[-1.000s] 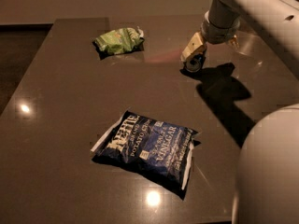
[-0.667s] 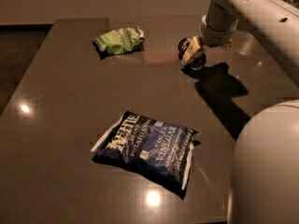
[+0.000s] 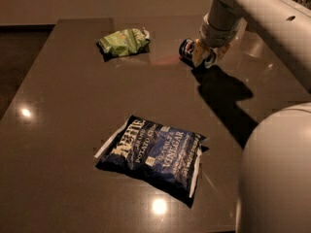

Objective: Move pepsi can near blue chip bag

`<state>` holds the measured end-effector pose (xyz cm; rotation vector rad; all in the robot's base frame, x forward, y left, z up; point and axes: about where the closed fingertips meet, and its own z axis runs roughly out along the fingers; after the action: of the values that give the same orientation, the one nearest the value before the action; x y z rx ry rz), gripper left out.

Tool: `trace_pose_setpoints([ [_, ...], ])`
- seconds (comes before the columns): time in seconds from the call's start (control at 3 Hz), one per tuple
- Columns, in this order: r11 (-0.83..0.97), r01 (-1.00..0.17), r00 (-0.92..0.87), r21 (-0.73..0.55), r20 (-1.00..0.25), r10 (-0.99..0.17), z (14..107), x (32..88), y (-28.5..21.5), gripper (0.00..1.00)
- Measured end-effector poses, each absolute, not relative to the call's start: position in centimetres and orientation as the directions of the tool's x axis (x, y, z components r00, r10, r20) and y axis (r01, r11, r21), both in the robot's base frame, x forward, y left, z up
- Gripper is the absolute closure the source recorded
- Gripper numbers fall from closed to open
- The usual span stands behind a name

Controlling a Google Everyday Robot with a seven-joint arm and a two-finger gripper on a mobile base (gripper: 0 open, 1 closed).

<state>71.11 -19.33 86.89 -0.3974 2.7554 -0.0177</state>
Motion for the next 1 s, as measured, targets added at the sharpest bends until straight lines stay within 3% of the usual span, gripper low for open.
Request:
trace_pose_setpoints([
  [0.33, 0.939, -0.336, -0.868, -0.067, -0.364, -0.337, 88.1, 69.8, -18.6, 0.84],
  [0.67, 0.881, -0.466, -0.806, -0.078, -0.373, -0.460, 89.9, 65.3, -17.4, 1.00],
  [1.0, 0.825, -0.560, -0.759, -0.078, -0.350, -0.549, 90.1, 60.9, -17.0, 1.00],
])
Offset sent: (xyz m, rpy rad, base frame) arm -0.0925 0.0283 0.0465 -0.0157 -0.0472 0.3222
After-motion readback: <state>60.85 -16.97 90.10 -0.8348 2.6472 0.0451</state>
